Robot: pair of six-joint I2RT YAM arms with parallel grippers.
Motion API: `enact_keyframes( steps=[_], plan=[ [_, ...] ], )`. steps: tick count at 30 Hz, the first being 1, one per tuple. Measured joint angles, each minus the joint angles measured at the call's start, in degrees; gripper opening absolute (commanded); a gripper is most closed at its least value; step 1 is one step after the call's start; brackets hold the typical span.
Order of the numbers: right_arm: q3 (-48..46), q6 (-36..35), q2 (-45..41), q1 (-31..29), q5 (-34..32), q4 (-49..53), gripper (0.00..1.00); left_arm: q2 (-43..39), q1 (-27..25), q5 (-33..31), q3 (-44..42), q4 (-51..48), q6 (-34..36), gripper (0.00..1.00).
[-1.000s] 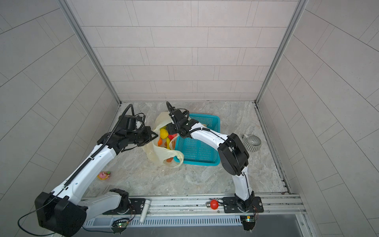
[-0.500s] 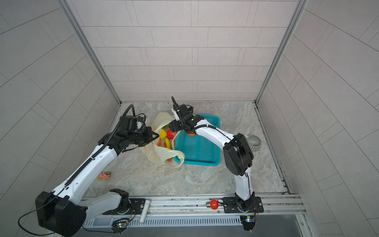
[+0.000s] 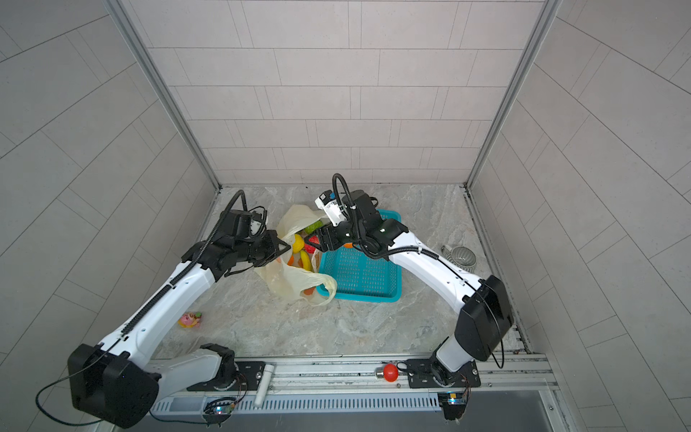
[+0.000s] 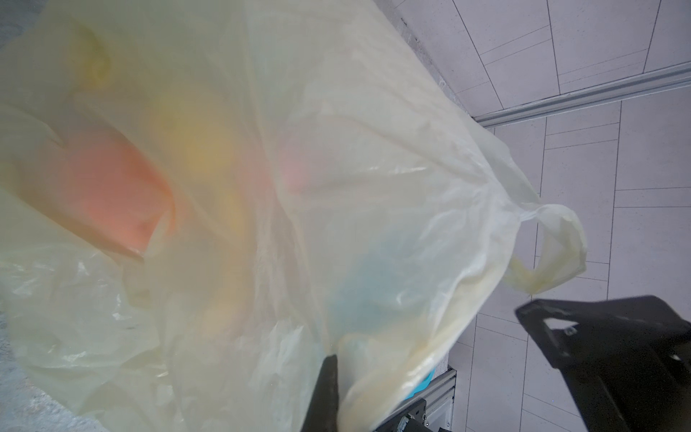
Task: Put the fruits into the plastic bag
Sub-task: 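Withdraw the right gripper from the bag back over the basket, then lower the right gripper onto the pale pear and grasp it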
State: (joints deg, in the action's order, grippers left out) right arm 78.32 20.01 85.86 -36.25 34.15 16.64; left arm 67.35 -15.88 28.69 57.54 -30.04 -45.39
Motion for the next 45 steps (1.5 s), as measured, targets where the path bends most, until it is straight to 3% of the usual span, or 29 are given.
enact_keyframes(
  steps=[5, 9, 13, 18, 27, 45],
  plan=[
    [-3.3, 4.9, -8.2, 10.1, 0.7, -5.5, 0.72, 0.0, 0.0, 0.0, -0.6, 0.0, -0.1, 0.00],
    [-6.3, 10.2, -12.5, 21.1, -6.3, -8.7, 0.72, 0.0, 0.0, 0.0, -0.6, 0.1, -0.1, 0.00],
    [-9.1, 14.0, -11.4, 26.2, -12.8, -8.3, 0.71, 0.0, 0.0, 0.0, -0.6, 0.2, -0.1, 0.00],
    [-9.2, 15.7, -2.5, 25.7, -14.2, -5.6, 0.71, 0.0, 0.0, 0.0, -0.6, 0.2, 0.0, 0.00],
    [-4.6, 15.9, 11.2, 19.5, -16.3, 0.0, 0.73, 0.0, 0.0, 0.0, -0.6, 0.2, 0.0, 0.00],
    [8.1, 21.5, 27.5, 17.7, -20.4, 6.3, 0.76, 0.0, 0.0, 0.0, -0.6, 0.2, 0.1, 0.00]
  ],
)
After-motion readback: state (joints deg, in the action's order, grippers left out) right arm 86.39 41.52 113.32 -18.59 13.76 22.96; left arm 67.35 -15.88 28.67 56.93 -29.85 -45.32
